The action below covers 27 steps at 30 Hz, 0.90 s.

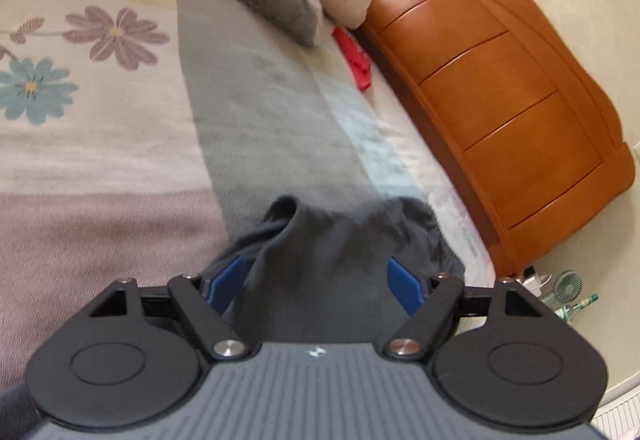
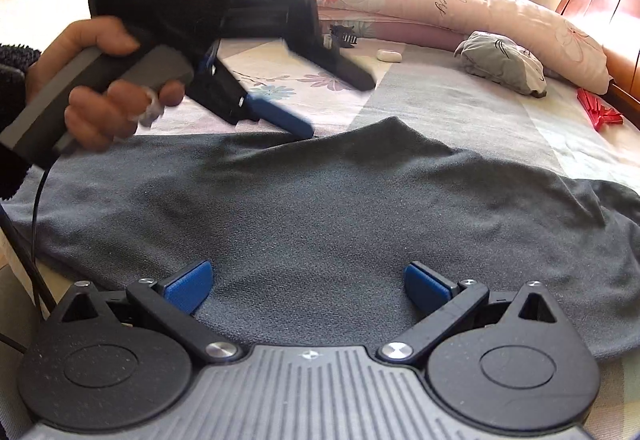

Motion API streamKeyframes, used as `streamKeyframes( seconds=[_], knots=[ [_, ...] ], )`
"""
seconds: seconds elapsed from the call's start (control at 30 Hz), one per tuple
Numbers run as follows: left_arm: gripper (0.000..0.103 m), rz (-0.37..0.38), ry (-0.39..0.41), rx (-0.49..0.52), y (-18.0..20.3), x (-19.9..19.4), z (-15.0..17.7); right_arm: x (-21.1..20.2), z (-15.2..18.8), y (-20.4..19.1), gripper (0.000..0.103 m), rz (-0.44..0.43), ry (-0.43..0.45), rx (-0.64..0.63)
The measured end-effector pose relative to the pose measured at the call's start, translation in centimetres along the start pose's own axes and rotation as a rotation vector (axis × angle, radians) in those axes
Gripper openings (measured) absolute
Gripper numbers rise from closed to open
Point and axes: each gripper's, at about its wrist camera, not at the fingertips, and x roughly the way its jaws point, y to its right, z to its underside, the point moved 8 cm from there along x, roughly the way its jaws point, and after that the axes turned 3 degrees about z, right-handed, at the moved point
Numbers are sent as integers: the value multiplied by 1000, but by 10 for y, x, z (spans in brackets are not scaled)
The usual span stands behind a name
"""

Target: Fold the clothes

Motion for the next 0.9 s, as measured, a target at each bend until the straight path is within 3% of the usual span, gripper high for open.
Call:
streamKeyframes(
  seconds=[0.07,0.23,0.4,0.53,0.6,0.67,0.73,0.8,0.9],
  knots=[
    [78,-16,-28,-20,-6,8,5,0,0,0,103,1,-2,0],
    [80,43,-39,-30,1,19,4,0,-1,0,103,2,-2,-1],
    [80,-34,18,59,-1,26,-5,0,-1,1,103,2,-4,0],
    [78,-100,55,52,-7,19,-12,1,-1,1,103,3,-5,0],
    [78,-99,84,54,-8,10,-15,1,-1,1,103,4,-4,0],
    [78,-141,133,124,-5,-4,-18,1,-1,1,103,5,-3,1],
    [77,-251,165,250,-3,-16,-20,1,-1,0,103,8,-3,2],
    [76,-365,150,381,-4,-19,-19,0,-1,0,103,8,-3,2],
    [71,-429,80,510,-4,-13,-11,0,-1,0,103,9,-3,3]
  ],
)
